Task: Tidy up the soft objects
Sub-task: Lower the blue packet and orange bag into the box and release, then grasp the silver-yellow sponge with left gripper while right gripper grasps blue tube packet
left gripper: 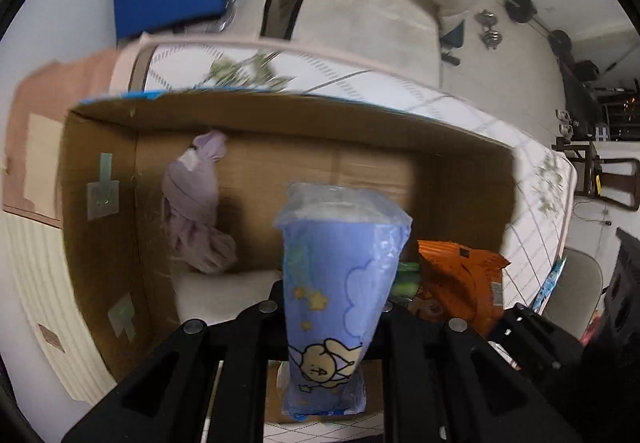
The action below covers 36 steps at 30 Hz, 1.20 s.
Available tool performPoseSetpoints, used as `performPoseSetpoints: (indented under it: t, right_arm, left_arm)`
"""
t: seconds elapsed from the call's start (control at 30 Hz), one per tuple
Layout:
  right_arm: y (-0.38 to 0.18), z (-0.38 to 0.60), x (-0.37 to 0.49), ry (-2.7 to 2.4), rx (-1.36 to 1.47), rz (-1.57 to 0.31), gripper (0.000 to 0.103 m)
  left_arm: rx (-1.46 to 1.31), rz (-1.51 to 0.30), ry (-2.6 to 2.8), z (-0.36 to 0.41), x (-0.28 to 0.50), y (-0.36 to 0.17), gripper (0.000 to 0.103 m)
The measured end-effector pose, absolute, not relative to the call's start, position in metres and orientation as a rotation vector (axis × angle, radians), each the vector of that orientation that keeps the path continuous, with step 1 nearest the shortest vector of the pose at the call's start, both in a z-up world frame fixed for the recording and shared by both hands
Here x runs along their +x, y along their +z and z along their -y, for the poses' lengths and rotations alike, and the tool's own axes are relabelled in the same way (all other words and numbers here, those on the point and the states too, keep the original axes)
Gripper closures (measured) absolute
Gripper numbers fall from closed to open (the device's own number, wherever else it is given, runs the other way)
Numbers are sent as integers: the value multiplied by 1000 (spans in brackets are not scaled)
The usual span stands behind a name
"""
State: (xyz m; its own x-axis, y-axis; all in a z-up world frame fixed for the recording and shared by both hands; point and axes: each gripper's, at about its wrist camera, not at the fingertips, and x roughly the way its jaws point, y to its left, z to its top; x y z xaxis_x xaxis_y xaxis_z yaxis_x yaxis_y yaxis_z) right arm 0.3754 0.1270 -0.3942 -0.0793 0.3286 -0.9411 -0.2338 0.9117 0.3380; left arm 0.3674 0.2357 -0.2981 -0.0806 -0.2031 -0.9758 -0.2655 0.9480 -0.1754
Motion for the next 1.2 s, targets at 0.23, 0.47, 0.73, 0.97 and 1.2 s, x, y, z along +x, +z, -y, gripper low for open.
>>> performPoseSetpoints:
  t: [0.23, 0.47, 0.73, 0.97, 1.2]
  right_arm:
    - [-456, -164, 395, 411, 52, -1653, 56]
    - [-472, -185, 404, 388, -34, -1658, 46]
    - [-448, -190, 401, 364, -68, -1641, 8]
    - [-413, -180, 384, 313, -111, -1593, 0]
    - [-367, -167, 346, 268, -84, -1514, 0]
  left_arm:
    - [-366, -1739, 43, -262, 376, -342, 91]
    - [-378, -1799, 50, -266, 383, -357, 71]
    - [-299, -1699, 19, -259, 382, -316, 21]
    - [-277, -1547, 43, -263, 353, -265, 3]
    - [-276, -1449, 70, -266, 309, -234, 2]
